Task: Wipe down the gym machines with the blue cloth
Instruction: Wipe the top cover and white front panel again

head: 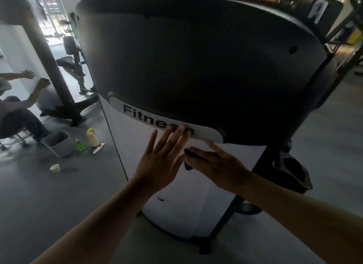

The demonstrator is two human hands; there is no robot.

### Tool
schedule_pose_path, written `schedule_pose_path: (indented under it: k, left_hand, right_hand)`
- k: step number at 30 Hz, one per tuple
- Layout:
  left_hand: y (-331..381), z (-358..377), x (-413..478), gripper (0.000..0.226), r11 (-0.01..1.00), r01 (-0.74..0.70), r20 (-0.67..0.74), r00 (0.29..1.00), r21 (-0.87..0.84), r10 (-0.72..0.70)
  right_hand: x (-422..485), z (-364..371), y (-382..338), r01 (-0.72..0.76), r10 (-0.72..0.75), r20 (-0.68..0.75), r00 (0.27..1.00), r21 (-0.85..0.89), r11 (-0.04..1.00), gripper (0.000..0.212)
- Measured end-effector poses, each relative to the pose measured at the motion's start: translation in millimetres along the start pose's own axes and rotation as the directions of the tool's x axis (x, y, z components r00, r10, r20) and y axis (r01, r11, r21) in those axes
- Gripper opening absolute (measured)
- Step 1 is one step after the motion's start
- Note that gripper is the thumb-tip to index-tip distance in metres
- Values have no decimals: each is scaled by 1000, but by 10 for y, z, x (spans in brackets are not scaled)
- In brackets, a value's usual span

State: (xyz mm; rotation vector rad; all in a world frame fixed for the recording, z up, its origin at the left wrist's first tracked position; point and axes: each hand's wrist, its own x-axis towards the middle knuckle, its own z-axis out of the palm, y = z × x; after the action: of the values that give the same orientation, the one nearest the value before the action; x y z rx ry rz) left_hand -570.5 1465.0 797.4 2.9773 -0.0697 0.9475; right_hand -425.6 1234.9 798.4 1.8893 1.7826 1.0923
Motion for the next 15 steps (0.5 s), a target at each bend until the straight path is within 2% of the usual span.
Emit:
schedule_pose_path:
  k: [2,4,7,9,12,15]
  left_hand:
    - [69,17,5,74,998,-56,13,998,34,56]
    - [154,43,36,73,996,-76,38,997,56,74]
    - [268,70,79,73,988,-132,75,989,74,127]
    - [323,79,108,73,982,-164,71,985,90,158]
    - [378,78,180,73,974,-188,36,982,123,185]
    - [406,79,301,74,959,-213,2,976,186,216]
  right_hand:
    - [-126,15,87,-94,90,-50,995,-88,992,73]
    - [-312,142,65,-166,158,-81,984,-101,981,67]
    - [-557,358,-129,-135,132,-96,987,-32,990,62]
    - [-574,350,-131,-159,154,-110,982,-36,987,68]
    - [-565,266,-43,-349,347,-140,928,5,937,80]
    - [-626,404,-162,-476,483,-155,862,79,876,79]
